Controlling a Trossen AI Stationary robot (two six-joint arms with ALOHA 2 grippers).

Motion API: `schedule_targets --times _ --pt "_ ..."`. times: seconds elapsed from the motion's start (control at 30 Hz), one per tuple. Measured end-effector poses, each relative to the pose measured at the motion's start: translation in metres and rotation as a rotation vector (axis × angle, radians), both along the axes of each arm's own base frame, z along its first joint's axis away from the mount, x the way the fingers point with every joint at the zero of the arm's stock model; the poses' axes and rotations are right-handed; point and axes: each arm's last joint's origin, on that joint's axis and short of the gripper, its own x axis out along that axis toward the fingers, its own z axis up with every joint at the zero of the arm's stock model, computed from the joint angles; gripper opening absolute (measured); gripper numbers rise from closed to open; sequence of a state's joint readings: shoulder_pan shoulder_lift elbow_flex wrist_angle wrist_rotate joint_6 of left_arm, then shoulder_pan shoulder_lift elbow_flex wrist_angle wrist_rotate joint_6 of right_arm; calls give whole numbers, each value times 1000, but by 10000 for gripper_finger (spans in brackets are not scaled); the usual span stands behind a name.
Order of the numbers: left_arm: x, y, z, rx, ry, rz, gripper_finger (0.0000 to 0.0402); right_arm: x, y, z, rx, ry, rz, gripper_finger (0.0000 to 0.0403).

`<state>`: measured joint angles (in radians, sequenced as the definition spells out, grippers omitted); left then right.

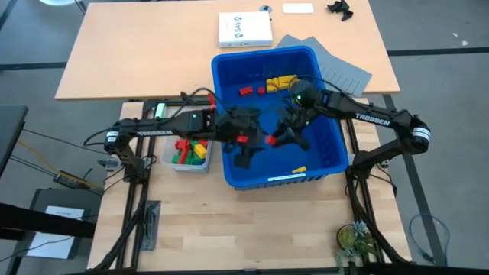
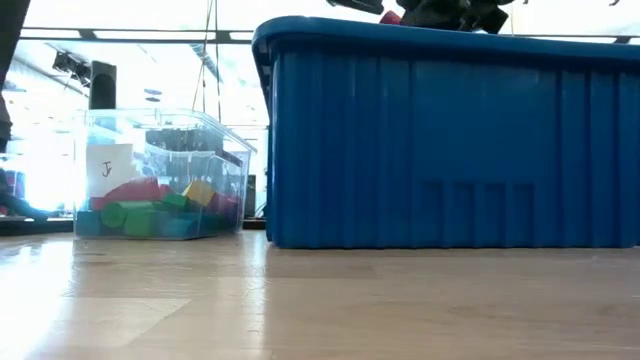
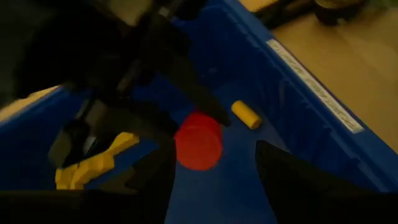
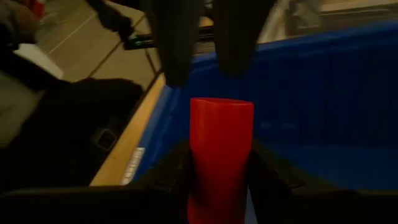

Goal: Sort blocks
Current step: Put the red block into the transparent bin

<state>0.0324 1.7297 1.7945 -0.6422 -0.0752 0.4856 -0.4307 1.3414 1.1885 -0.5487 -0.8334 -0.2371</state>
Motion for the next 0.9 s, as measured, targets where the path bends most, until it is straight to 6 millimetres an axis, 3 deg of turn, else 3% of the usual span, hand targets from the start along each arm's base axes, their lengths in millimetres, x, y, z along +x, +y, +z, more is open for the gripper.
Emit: schedule_targets --times 0.4,0.67,0.9 --pt "23 -24 -21 113 12 -106 229 12 30 4 21 -4 67 121" --pt "24 -29 -19 124 -7 -114 227 14 39 4 26 -4 89 121" --pt "25 -36 -23 119 14 -132 165 15 40 4 35 -6 96 121"
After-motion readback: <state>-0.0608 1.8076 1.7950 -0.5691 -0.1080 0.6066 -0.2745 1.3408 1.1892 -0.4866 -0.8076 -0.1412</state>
